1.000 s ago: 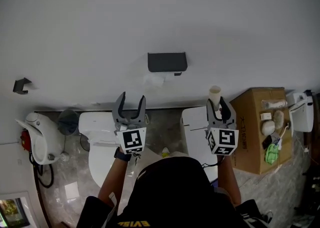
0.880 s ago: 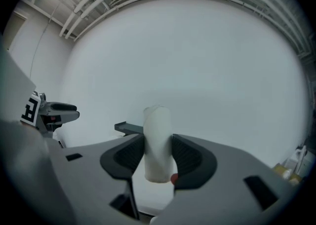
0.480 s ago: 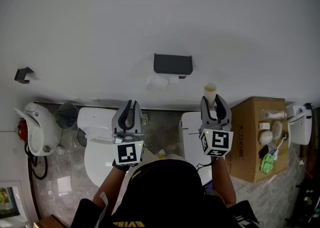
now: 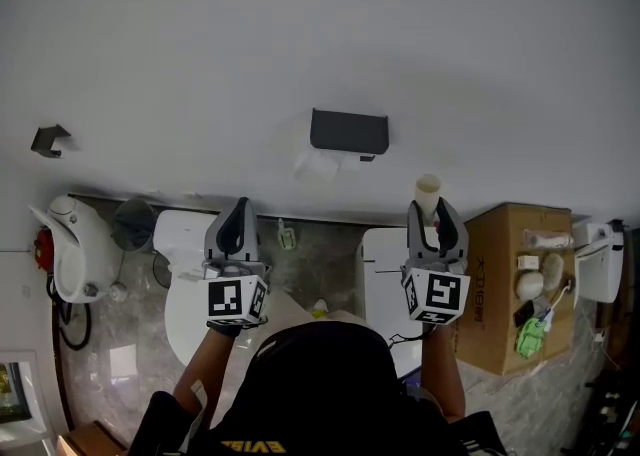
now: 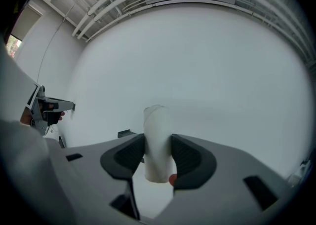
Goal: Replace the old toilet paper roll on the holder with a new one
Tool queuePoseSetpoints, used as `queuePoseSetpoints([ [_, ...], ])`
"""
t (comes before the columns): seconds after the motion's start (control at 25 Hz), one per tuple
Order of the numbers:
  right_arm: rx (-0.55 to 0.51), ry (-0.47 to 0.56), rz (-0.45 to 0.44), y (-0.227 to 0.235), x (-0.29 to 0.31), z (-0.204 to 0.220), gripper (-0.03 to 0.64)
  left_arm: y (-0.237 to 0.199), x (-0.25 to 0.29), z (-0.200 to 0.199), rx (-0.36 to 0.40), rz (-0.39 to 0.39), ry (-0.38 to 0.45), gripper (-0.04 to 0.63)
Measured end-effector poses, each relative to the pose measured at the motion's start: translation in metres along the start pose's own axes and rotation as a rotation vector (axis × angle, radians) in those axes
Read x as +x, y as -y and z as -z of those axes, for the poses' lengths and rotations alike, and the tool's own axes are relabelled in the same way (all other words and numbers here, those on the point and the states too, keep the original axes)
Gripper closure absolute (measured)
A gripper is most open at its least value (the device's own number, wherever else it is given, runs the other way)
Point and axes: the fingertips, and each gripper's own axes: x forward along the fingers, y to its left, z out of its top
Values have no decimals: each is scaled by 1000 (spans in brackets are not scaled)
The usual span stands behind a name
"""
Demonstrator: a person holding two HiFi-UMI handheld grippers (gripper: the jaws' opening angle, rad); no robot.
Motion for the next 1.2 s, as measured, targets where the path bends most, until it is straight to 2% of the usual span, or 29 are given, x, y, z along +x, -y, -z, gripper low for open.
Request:
queuePoseSetpoints([
  [0.12, 7, 1, 22, 9, -1, -1, 445, -8, -1, 0, 10, -10, -5, 583],
  [0.32, -5, -7, 19, 10, 0, 1, 445, -19, -4, -2, -21, -22, -9, 583],
  [0.6, -18, 9, 19, 10, 3, -7, 445, -26, 1, -12, 7, -18, 4, 583],
  [1.2, -32, 6, 0, 3, 4, -10, 446, -22, 0, -10, -15, -8, -6, 583],
])
